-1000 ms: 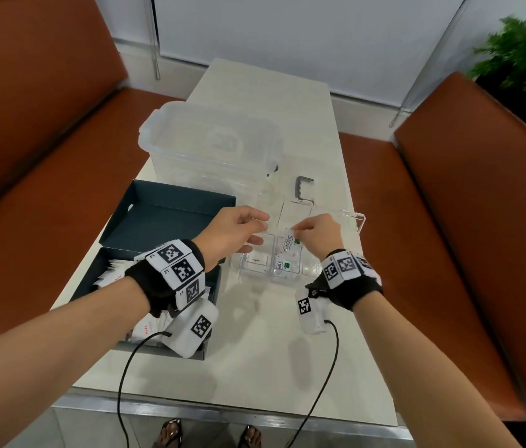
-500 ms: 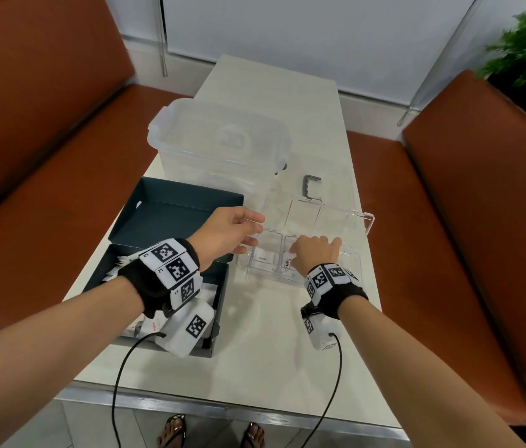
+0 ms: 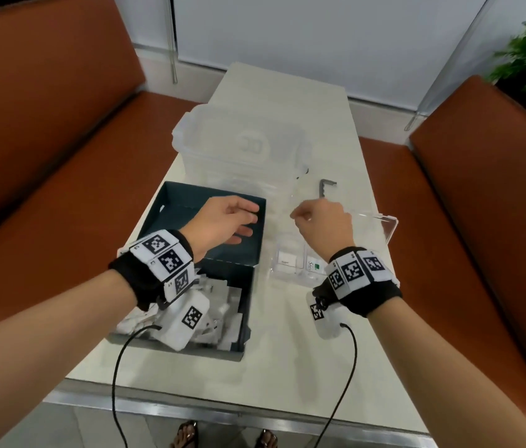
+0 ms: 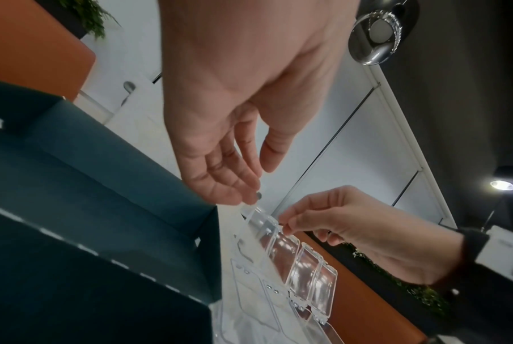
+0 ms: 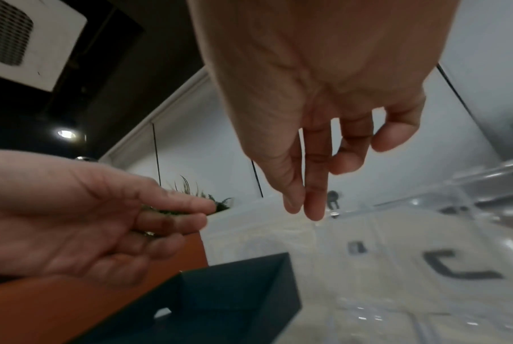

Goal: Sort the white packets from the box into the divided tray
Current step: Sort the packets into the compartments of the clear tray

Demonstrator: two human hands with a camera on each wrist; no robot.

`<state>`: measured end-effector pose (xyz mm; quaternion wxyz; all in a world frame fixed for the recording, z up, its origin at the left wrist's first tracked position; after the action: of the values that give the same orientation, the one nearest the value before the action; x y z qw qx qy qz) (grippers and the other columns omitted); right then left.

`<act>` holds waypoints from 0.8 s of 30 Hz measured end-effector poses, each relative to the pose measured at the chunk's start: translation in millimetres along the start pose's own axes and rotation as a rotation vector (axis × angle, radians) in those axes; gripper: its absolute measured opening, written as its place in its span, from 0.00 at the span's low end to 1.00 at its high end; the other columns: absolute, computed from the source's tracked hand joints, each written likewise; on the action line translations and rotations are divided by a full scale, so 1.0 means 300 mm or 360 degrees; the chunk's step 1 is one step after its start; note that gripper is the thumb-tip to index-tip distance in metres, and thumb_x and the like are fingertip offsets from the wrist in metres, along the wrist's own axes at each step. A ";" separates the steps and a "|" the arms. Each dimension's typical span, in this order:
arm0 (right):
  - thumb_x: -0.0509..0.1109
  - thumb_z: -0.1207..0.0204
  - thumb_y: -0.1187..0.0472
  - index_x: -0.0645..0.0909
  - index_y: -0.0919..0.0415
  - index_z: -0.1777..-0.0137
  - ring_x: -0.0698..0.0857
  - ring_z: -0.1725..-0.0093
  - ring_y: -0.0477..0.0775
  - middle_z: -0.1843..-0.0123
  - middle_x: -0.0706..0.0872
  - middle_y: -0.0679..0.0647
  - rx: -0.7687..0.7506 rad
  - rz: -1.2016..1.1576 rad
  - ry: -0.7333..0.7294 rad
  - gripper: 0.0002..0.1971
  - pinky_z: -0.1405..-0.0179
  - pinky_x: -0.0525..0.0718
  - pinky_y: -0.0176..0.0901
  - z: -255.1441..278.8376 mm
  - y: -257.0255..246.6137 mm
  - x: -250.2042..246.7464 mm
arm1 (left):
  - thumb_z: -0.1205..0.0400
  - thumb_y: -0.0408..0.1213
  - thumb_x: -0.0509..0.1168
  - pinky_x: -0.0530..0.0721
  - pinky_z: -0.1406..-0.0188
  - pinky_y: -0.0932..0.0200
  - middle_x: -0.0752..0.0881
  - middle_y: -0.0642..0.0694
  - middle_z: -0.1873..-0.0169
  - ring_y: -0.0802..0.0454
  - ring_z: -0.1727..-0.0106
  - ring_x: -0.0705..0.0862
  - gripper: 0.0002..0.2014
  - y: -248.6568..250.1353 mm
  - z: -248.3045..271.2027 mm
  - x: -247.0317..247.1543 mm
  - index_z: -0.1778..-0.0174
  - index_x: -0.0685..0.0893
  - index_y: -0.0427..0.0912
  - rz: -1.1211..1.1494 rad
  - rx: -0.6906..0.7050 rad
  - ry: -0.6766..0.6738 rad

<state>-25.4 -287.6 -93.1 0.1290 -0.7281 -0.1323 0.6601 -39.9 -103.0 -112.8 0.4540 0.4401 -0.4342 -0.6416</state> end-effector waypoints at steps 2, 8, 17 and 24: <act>0.63 0.22 0.66 0.89 0.57 0.48 0.86 0.48 0.55 0.49 0.90 0.54 -0.0095 -0.0239 -0.0076 0.13 0.44 0.81 0.38 0.007 -0.072 0.022 | 0.15 0.35 0.64 0.87 0.53 0.61 0.89 0.48 0.48 0.53 0.51 0.89 0.09 -0.006 0.008 -0.035 0.40 0.85 0.46 -0.0040 0.0016 0.0011; 0.65 0.23 0.68 0.89 0.60 0.49 0.86 0.51 0.52 0.52 0.91 0.54 -0.0491 -0.0251 -0.0519 0.11 0.53 0.74 0.28 0.085 -0.319 0.173 | 0.18 0.34 0.66 0.81 0.63 0.67 0.88 0.48 0.53 0.52 0.53 0.86 0.09 -0.085 0.039 -0.212 0.44 0.85 0.48 -0.0490 0.0125 0.0138; 0.65 0.23 0.72 0.78 0.58 0.30 0.84 0.43 0.60 0.38 0.83 0.61 -0.0586 0.0221 -0.1026 0.22 0.45 0.81 0.42 0.169 -0.449 0.409 | 0.22 0.42 0.74 0.80 0.42 0.52 0.76 0.39 0.31 0.45 0.40 0.79 0.29 -0.248 0.091 -0.473 0.27 0.73 0.46 -0.1260 -0.0197 0.0212; 0.67 0.25 0.73 0.67 0.52 0.21 0.82 0.40 0.63 0.34 0.78 0.60 -0.0815 0.0713 -0.1166 0.33 0.50 0.85 0.54 0.226 -0.495 0.490 | 0.19 0.27 0.69 0.88 0.66 0.53 0.80 0.37 0.37 0.41 0.44 0.83 0.30 -0.329 0.130 -0.476 0.22 0.67 0.41 -0.0707 -0.0526 0.0036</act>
<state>-82.5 -95.0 -182.2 -0.2539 -0.4673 -0.1671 0.8302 -68.4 61.5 -173.7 0.3727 0.4517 -0.2114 -0.7825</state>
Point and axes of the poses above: each hand's wrist, its own z-axis away from the middle knuckle, its own x-axis out of the palm, y = z × x, the point moved 6 cm from there along -z, towards the middle knuckle
